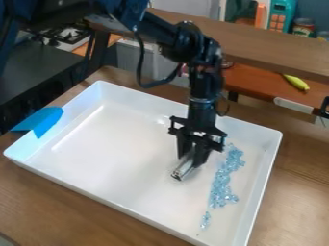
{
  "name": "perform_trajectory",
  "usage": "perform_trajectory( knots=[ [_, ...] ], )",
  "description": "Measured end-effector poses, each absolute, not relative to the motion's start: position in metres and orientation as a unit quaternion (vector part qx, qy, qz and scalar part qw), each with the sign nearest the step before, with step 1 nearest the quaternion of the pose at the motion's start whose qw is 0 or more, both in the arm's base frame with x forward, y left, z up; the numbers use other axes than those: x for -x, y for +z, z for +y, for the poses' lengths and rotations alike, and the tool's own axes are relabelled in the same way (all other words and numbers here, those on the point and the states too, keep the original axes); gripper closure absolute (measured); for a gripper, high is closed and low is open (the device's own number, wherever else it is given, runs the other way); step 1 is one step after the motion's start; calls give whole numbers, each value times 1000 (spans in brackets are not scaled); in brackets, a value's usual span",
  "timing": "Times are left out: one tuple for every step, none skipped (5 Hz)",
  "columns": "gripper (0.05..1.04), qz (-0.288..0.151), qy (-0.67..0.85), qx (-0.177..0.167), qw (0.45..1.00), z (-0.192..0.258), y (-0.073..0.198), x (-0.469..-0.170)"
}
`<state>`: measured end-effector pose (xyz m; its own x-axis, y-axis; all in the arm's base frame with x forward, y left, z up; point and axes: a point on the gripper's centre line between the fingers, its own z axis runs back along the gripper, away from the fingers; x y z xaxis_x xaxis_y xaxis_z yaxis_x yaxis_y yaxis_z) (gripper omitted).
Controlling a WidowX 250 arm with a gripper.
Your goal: Sweep into pile
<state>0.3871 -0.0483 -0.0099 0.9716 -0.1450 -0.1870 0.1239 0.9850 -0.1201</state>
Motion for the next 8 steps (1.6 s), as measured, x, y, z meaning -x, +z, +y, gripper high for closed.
perform_trajectory(
  knots=[
    [703, 99, -73, 62, 991, -54, -9, -384],
    [703, 75, -61, 76, 992, -36, 6, -387],
    [703, 30, -25, 92, 995, 15, 42, -392],
    [703, 20, 27, 98, 995, 70, 49, -382],
    [703, 27, 37, 84, 995, 108, 41, -366],
    [703, 33, 58, 68, 995, 163, 37, -341],
    [703, 42, 51, 56, 996, 179, 23, -322],
    [658, 32, 52, 37, 997, 194, 21, -319]
  ],
)
